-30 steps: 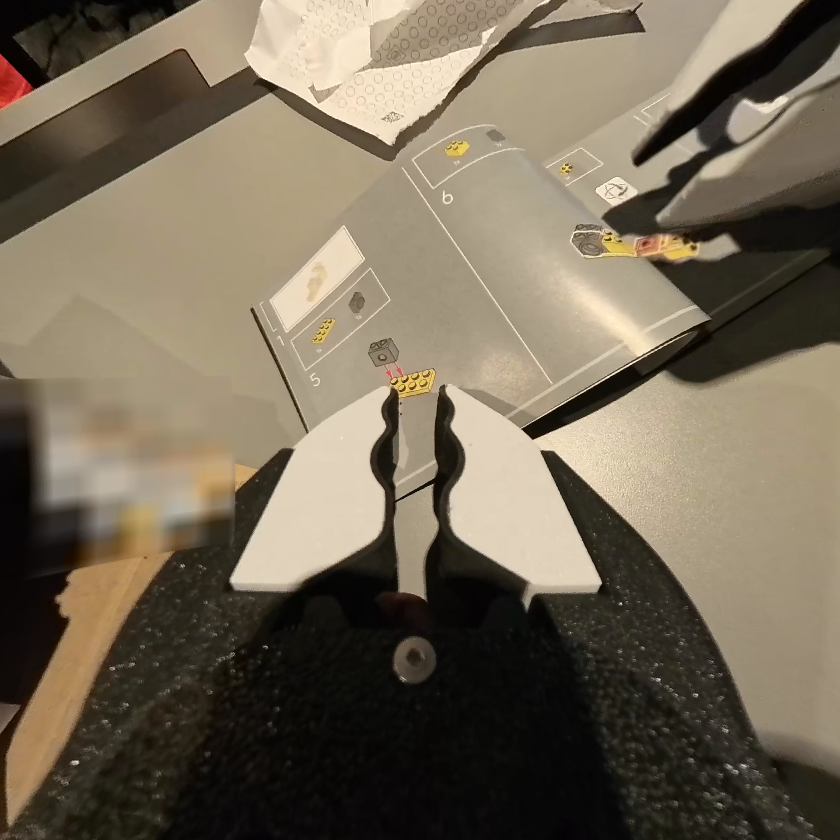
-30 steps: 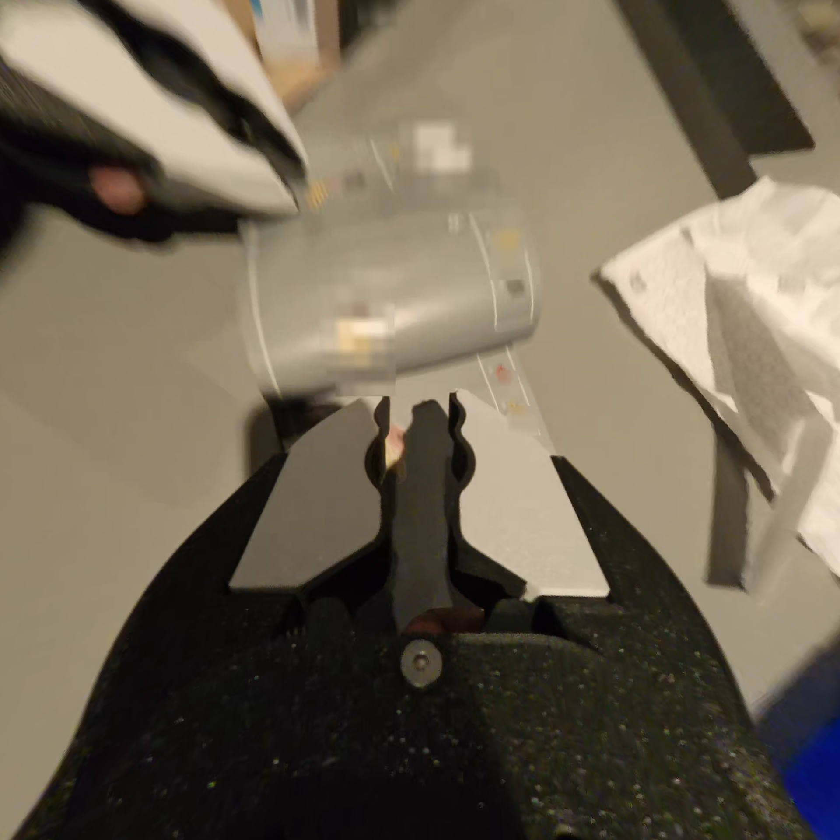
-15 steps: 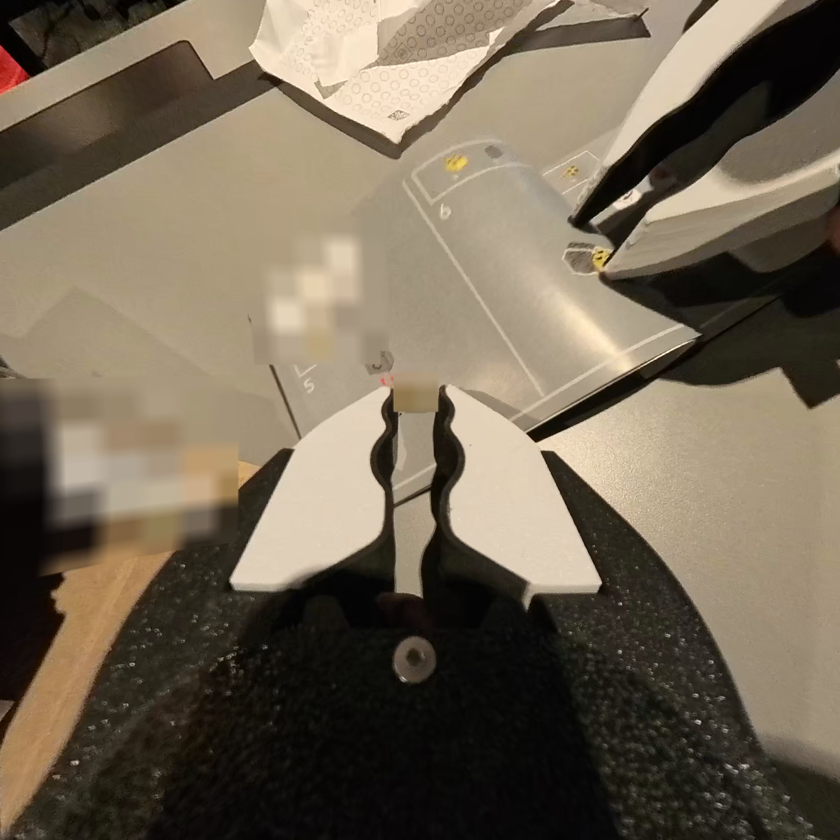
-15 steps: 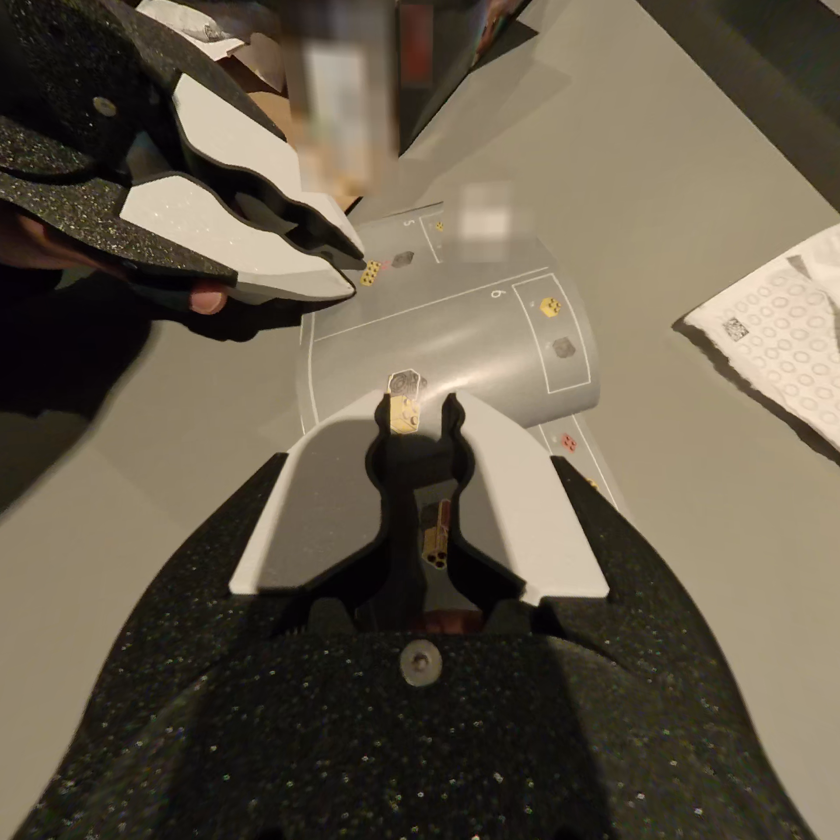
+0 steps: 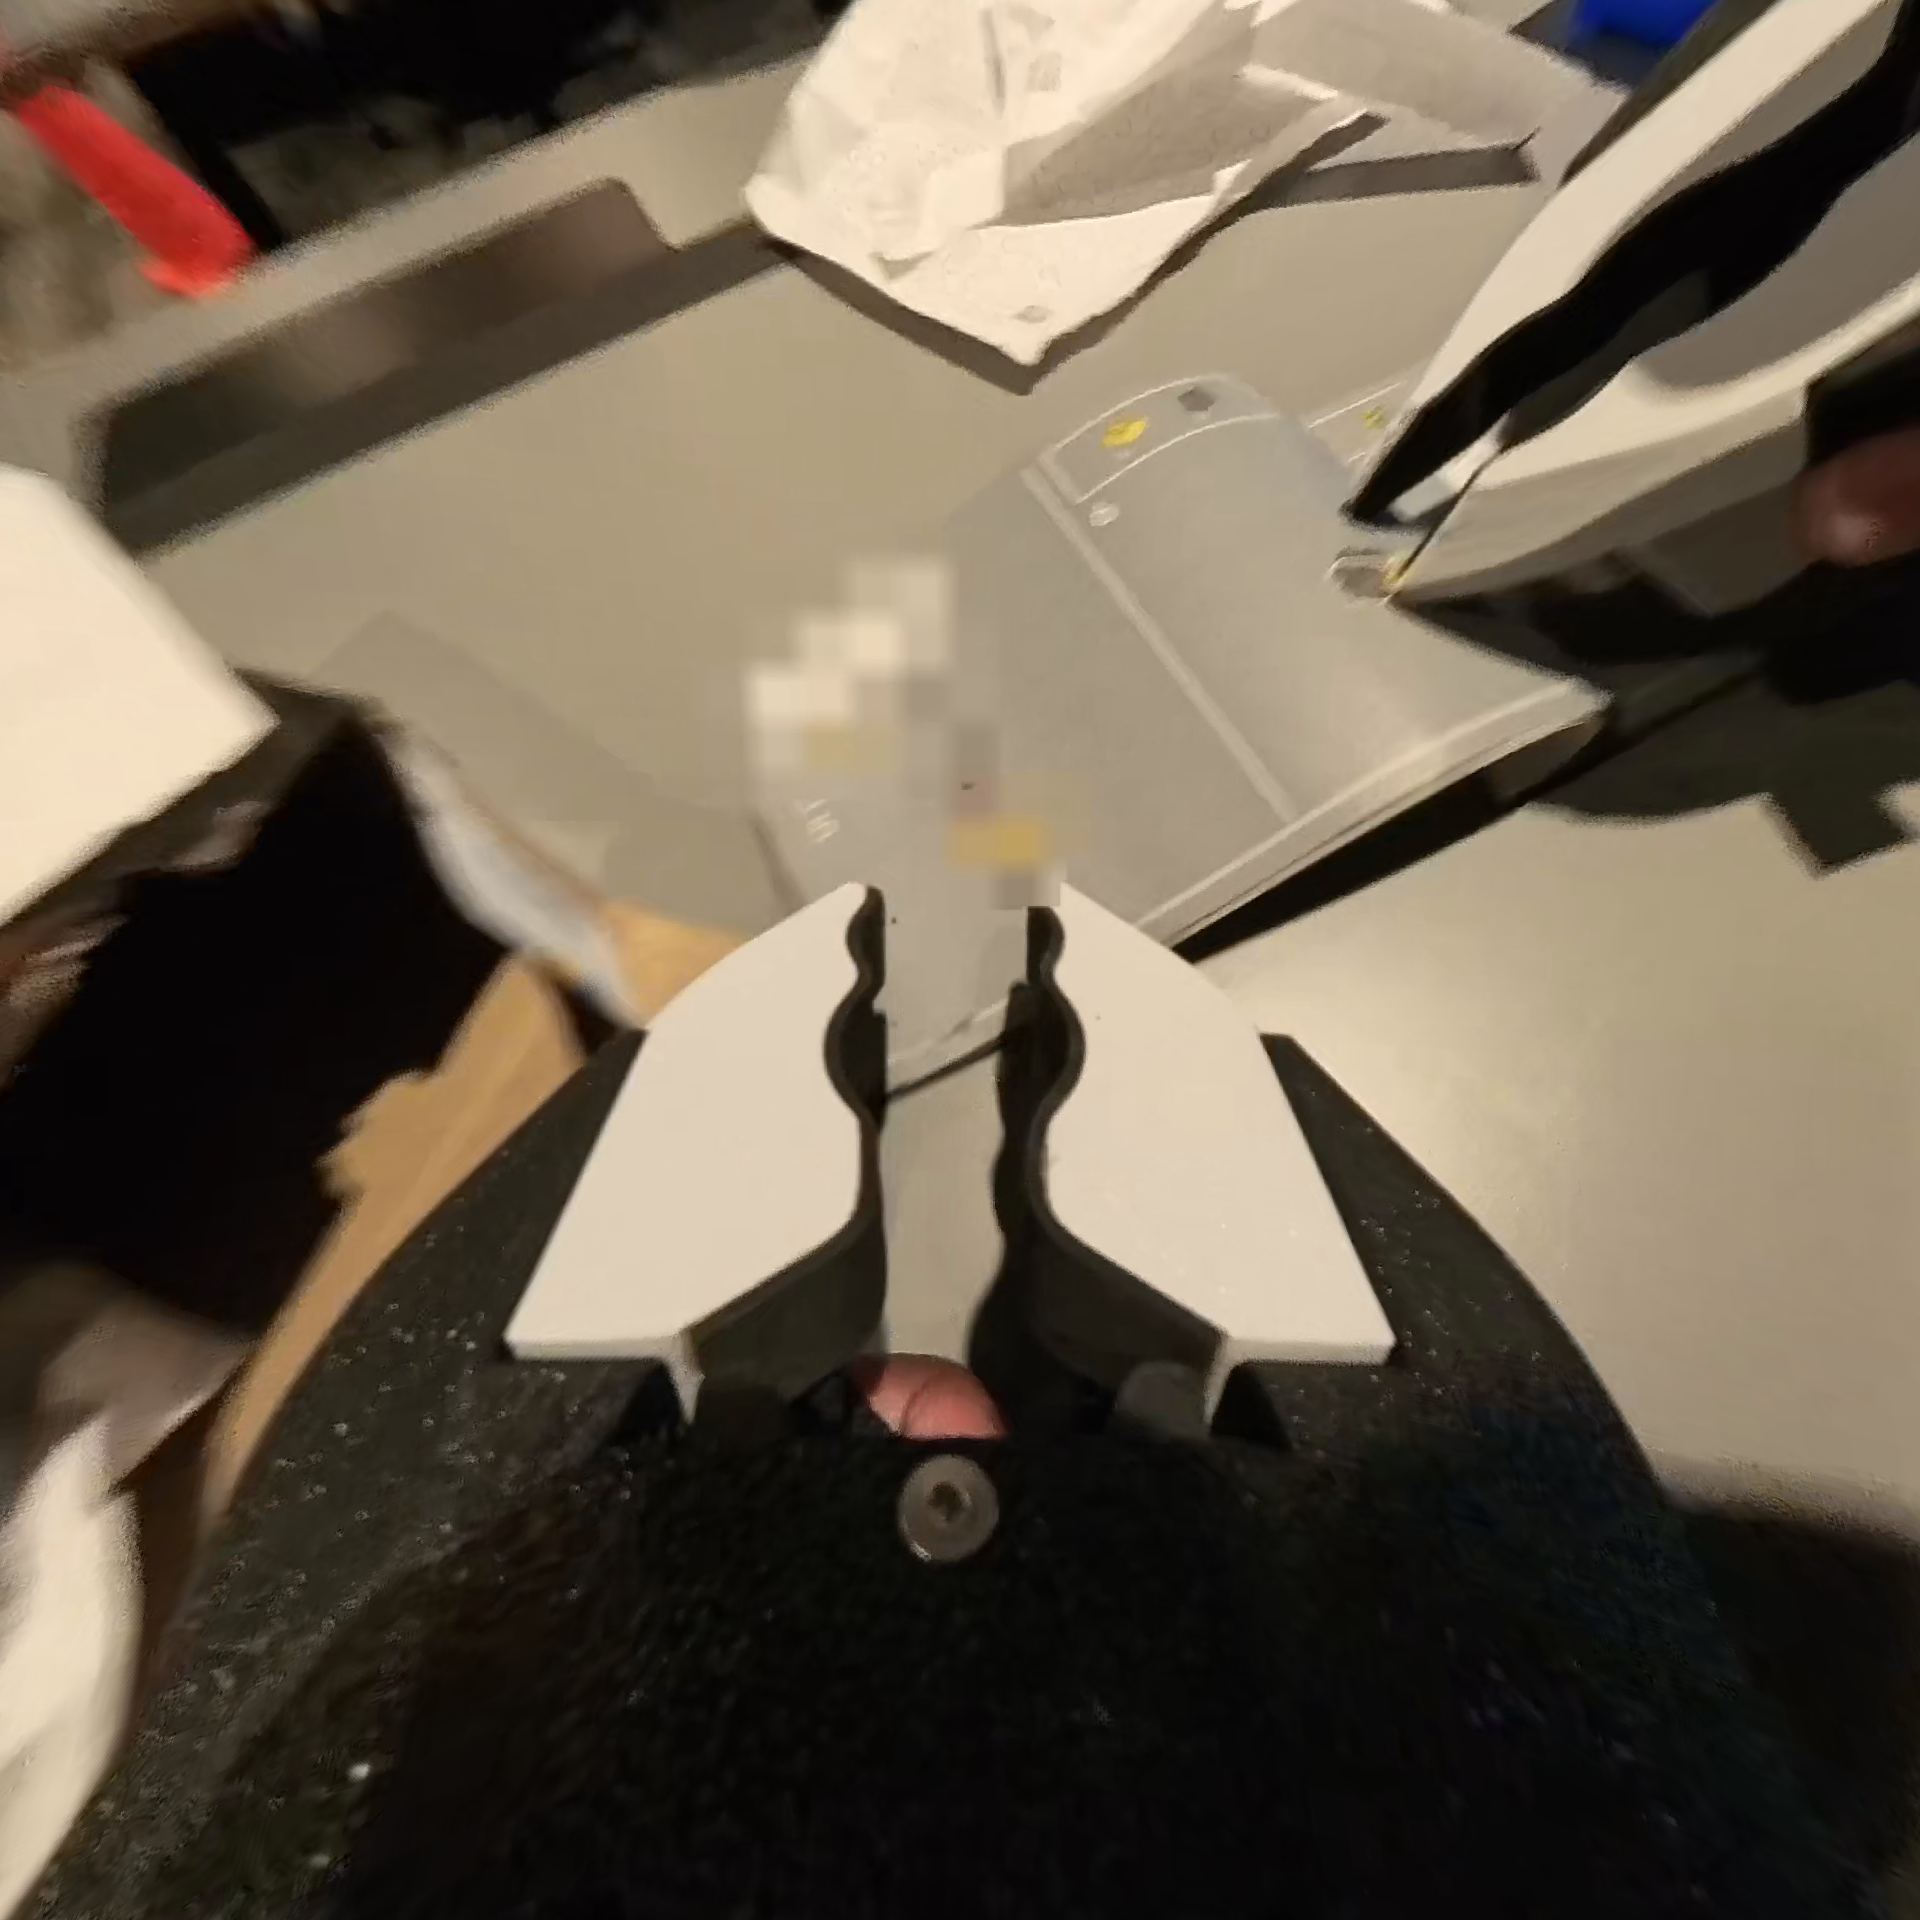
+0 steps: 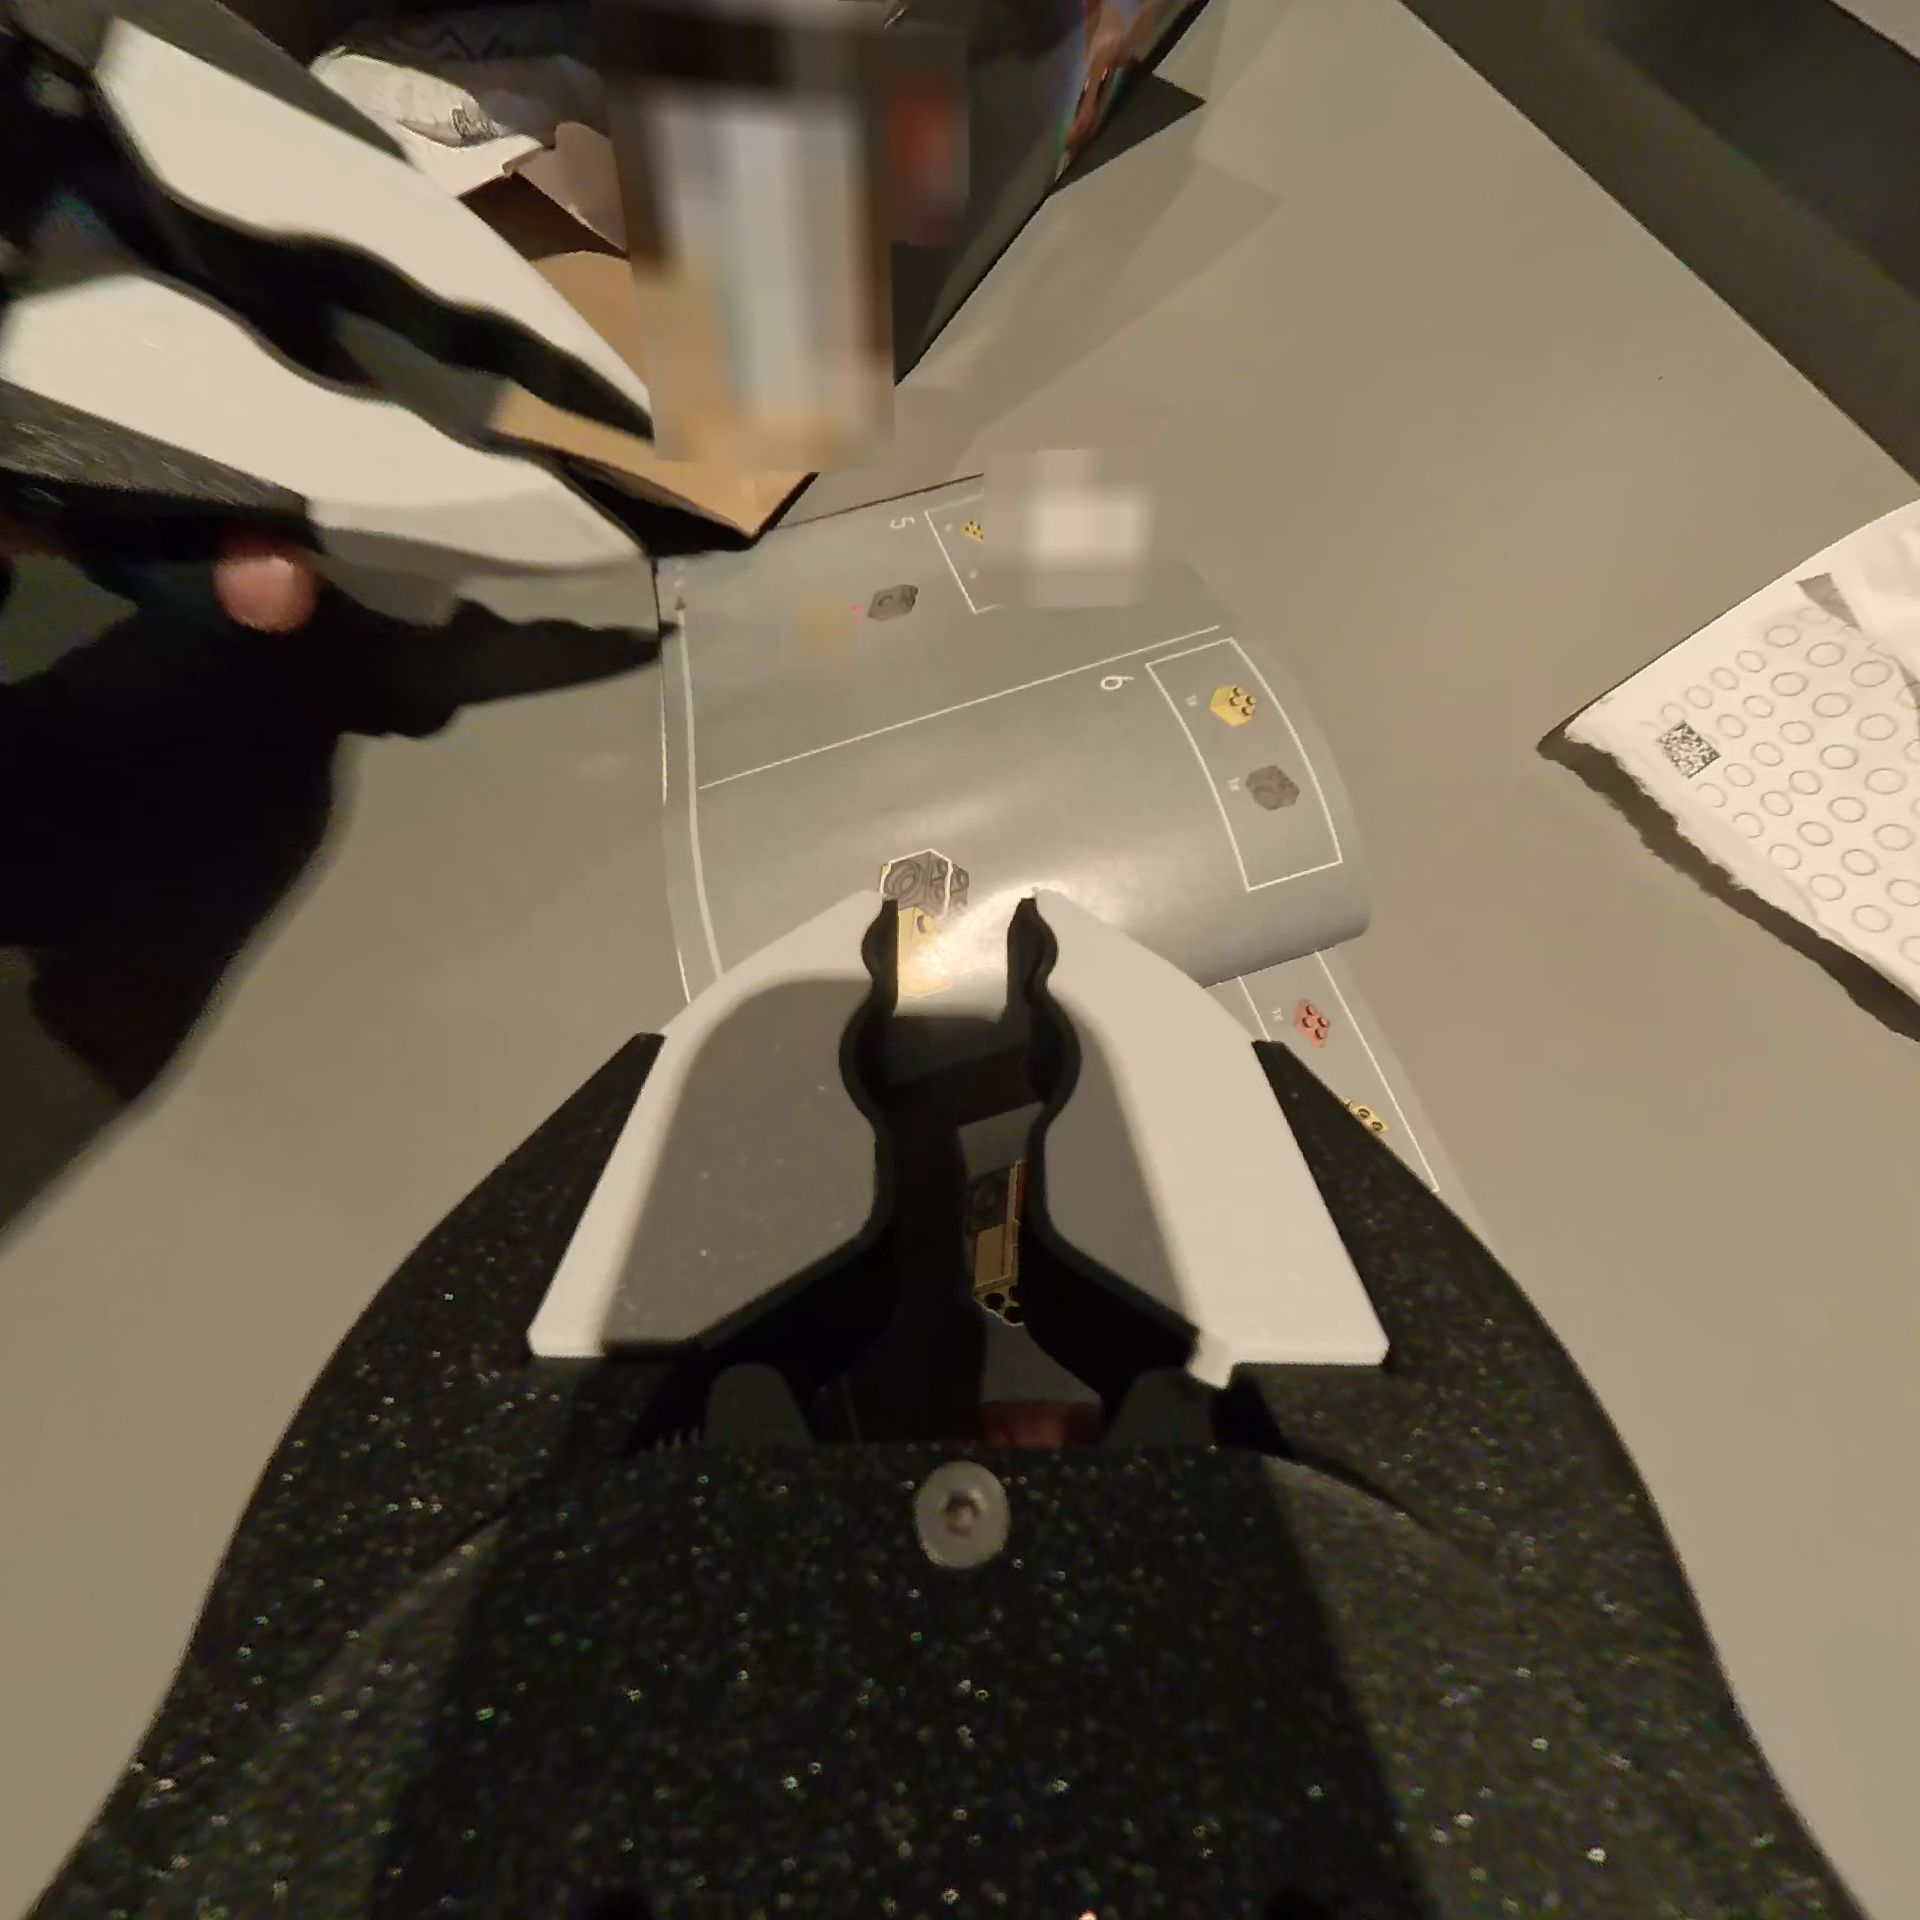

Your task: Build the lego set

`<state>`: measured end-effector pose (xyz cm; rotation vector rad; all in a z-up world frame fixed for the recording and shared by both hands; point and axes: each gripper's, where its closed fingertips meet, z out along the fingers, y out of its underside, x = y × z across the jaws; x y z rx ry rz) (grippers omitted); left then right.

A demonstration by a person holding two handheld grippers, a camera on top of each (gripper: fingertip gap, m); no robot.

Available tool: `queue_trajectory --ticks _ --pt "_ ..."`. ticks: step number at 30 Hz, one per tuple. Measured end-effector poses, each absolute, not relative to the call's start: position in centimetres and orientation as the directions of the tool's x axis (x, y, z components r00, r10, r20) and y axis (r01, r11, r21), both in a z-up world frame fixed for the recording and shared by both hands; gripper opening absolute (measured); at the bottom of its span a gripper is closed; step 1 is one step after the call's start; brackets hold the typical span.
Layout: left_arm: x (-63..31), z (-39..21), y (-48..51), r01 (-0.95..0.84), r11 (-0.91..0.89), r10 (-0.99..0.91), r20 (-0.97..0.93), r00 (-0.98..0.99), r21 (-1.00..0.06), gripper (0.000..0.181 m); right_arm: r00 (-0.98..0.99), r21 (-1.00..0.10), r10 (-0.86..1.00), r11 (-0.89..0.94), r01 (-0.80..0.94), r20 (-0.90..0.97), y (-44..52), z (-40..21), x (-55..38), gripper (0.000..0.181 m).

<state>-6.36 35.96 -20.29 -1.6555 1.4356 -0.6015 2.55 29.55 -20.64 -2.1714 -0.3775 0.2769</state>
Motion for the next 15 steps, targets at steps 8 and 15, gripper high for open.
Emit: queue_trajectory --ticks 8,15 --pt "-11.5 -21.5 39.1 -0.735 0.135 -0.867 -0.439 0.237 -0.664 0.029 0.928 -0.81 0.368 -0.562 0.171 -0.06 29.6 -20.7 2.5 0.021" --pt "-11.0 -23.3 39.1 -0.82 0.234 -0.833 -0.542 0.108 -0.522 0.004 0.929 -0.807 0.366 -0.562 0.181 -0.047 29.6 -20.8 2.5 0.021"
